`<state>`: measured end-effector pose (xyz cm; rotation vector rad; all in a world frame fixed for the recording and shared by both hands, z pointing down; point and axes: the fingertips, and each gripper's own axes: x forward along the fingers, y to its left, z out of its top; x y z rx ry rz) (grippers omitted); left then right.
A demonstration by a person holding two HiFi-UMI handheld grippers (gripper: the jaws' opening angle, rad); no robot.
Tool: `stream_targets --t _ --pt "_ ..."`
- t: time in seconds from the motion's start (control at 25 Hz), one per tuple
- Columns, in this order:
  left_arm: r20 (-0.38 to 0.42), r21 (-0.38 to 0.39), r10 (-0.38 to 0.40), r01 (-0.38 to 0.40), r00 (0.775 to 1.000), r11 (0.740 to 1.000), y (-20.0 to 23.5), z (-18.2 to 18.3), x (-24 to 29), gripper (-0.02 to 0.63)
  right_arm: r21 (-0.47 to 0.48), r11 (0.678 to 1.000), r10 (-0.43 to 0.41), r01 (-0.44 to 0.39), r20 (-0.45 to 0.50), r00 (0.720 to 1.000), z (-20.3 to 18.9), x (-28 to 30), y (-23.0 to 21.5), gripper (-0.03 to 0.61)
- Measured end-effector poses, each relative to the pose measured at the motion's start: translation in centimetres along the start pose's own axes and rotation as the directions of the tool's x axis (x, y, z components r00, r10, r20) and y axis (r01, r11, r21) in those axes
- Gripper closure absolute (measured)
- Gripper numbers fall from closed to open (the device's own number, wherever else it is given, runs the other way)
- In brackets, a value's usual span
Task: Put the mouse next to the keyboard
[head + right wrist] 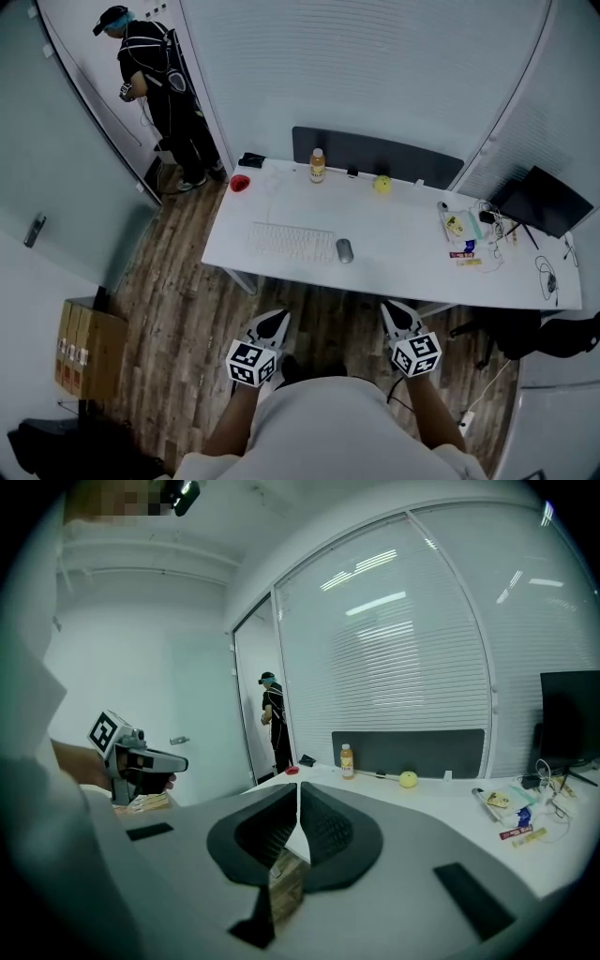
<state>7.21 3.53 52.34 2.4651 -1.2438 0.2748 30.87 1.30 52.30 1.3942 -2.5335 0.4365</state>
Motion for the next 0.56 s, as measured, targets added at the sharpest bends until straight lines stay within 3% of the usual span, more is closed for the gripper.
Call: stream_targets --t 0.56 --pt "0.009 0.007 0.020 -0.020 1.000 1.000 0.16 0.50 -0.19 0.595 0.011 1.000 0.014 -0.015 0.014 1.000 0.22 0.32 -0.07 0.541"
